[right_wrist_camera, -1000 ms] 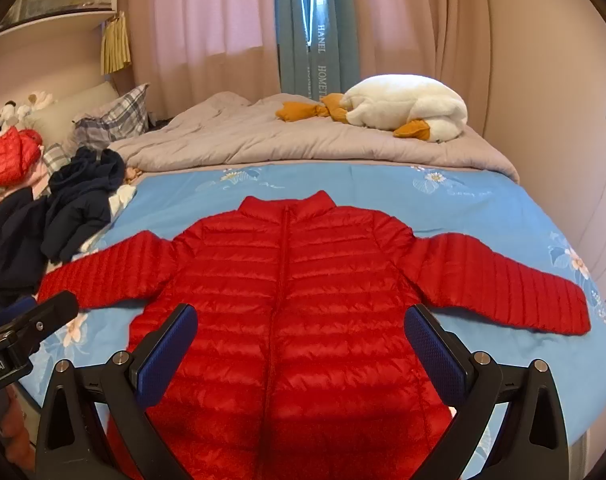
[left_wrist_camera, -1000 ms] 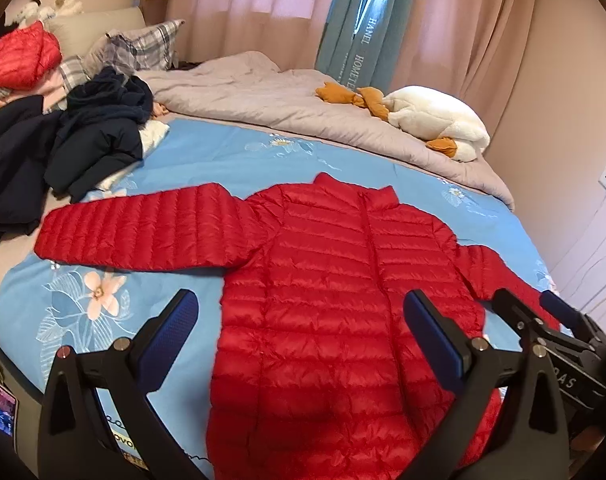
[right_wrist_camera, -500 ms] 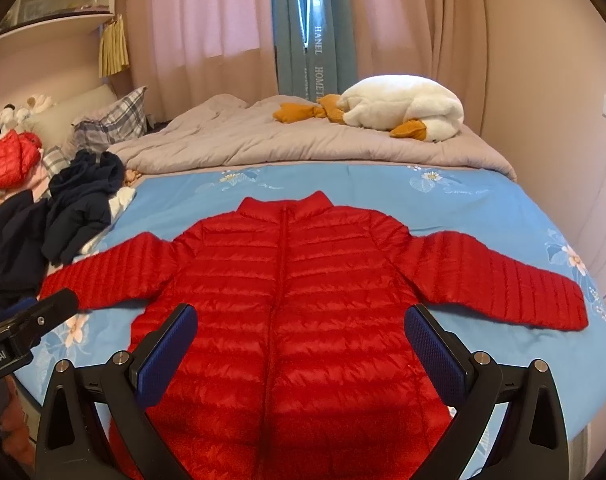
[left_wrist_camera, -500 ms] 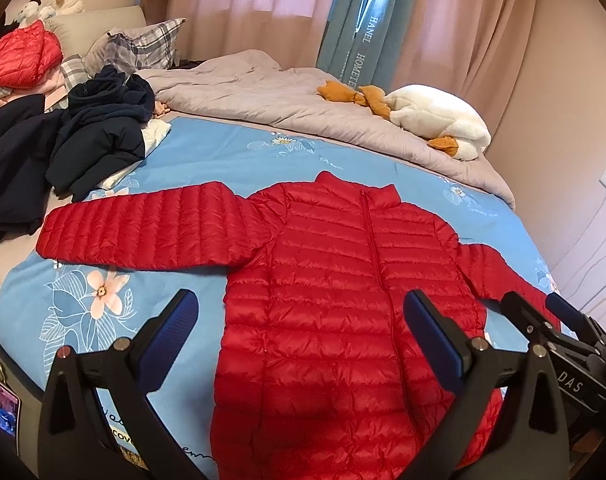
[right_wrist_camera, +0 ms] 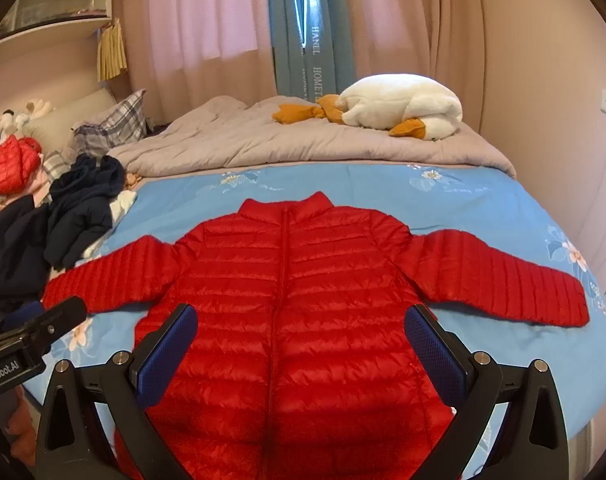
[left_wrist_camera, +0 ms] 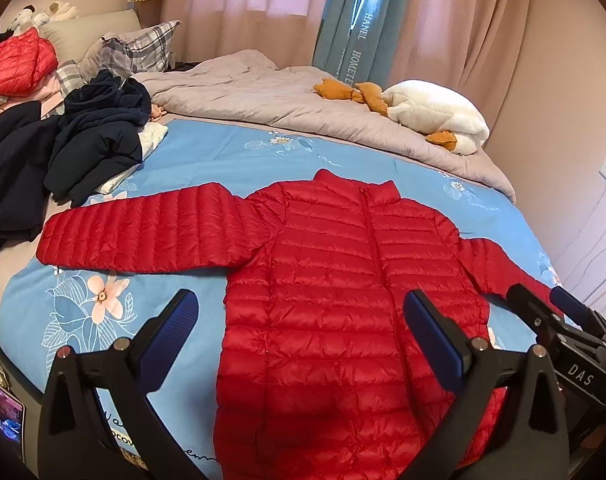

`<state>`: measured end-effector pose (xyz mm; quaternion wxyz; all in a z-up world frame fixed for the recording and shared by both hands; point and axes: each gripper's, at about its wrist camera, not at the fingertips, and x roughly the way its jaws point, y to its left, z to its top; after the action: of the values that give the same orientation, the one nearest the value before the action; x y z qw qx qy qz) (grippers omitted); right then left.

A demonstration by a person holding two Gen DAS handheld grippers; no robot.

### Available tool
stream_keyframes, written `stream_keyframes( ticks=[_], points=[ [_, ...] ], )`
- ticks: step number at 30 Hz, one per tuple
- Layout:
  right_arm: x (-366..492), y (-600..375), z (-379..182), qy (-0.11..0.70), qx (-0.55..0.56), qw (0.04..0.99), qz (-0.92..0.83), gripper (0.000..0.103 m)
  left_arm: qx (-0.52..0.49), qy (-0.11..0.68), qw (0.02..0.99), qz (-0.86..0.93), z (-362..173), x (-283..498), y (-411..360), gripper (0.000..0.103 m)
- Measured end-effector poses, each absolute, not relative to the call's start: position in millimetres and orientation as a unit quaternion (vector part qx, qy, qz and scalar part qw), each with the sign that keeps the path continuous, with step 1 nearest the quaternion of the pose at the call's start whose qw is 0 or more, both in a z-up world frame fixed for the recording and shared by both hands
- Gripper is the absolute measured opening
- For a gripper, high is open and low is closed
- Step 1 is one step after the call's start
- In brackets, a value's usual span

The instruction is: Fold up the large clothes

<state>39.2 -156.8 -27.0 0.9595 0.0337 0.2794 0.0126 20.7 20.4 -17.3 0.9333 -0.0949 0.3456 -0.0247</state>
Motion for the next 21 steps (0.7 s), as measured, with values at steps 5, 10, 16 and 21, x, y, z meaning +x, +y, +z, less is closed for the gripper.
stream_keyframes(
  ticks=[5,10,16,21],
  points=[
    [38,-158,-26,0.279,0.037,0.960,0.013,0.103,-0.091,0.347,0.933,-0.030,-18,21,18,0.103],
    [39,-160,-24,0.279,0.041,0.959,0.012,0.103,-0.088,0.349,0.932,-0.032,-18,22,15,0.103],
    [40,-163,-22,0.278,0.044,0.959,0.011,0.103,-0.084,0.350,0.932,-0.035,-18,20,11,0.103],
    [40,-163,-23,0.280,0.043,0.959,0.011,0.103,-0.080,0.351,0.932,-0.035,-18,22,7,0.103]
  ],
)
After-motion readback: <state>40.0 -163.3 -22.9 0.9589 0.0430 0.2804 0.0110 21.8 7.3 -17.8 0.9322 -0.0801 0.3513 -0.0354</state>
